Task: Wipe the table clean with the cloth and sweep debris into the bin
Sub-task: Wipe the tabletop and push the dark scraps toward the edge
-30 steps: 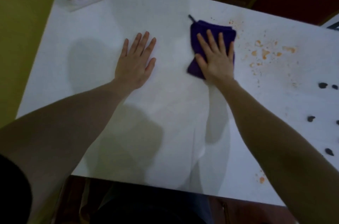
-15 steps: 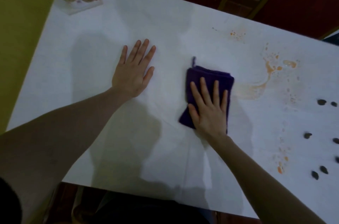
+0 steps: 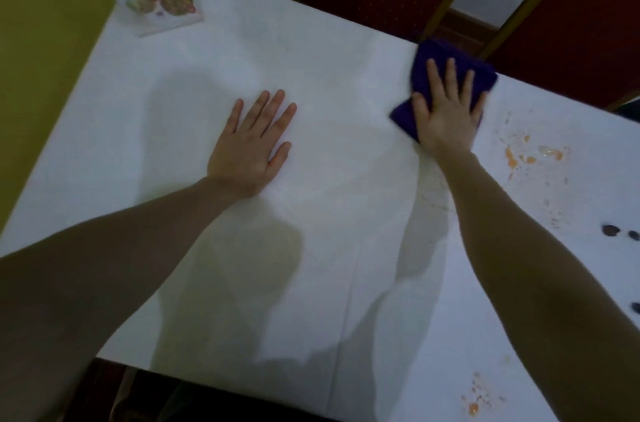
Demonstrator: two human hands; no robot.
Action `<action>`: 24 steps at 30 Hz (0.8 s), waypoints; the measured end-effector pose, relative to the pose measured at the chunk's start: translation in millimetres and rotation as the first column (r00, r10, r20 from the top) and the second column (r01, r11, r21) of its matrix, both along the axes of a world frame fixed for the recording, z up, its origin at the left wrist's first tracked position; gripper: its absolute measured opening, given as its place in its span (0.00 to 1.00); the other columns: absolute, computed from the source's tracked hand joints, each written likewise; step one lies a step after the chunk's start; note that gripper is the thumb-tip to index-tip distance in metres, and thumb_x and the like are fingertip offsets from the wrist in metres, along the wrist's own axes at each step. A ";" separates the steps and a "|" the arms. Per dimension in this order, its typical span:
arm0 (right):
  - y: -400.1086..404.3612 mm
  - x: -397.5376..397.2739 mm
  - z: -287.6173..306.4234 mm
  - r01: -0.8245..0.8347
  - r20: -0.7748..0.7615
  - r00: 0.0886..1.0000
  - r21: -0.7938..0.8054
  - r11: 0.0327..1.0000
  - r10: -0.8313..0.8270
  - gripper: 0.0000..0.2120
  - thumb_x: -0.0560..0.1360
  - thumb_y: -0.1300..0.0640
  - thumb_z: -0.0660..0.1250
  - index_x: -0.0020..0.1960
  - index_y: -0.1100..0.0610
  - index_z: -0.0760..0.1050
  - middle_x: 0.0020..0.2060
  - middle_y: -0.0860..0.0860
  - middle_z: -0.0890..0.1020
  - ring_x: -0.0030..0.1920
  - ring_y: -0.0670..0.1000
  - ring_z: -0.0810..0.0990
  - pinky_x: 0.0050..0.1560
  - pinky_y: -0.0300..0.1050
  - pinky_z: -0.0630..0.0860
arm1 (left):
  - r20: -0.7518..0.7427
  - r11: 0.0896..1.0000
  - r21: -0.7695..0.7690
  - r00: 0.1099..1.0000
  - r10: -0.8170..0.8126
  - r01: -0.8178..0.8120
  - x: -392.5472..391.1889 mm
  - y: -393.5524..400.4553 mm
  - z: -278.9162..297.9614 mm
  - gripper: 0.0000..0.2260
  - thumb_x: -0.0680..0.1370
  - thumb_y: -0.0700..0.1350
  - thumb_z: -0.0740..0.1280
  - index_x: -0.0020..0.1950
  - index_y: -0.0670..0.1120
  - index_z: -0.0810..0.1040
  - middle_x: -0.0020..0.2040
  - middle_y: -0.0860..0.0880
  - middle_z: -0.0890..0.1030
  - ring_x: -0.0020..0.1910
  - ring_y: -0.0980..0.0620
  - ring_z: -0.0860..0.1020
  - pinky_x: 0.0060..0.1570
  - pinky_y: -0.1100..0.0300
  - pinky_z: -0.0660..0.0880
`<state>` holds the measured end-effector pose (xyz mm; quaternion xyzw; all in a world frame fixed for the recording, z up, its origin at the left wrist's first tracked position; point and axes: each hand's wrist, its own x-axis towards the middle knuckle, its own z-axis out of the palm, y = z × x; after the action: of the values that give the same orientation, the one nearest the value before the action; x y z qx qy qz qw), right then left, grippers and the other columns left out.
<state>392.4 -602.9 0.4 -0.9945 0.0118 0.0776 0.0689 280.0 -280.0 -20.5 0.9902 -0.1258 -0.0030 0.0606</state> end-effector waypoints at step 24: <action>29.9 -20.4 -2.4 -0.076 -0.009 0.997 -0.008 0.997 0.076 0.31 0.79 0.38 0.47 0.80 0.42 0.49 0.81 0.48 0.51 0.80 0.58 0.46 0.77 0.63 0.41 | -0.011 1.000 0.011 1.000 -0.005 0.005 -1.4 -1.6 1.3 0.27 0.83 0.54 0.48 0.81 0.48 0.55 0.82 0.46 0.55 0.80 0.46 0.54 0.78 0.42 0.49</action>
<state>372.0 -573.1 -2.0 -0.9942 -0.0254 0.0842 0.0616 278.6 -281.6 -19.2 0.9902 -0.1279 -0.0092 0.0559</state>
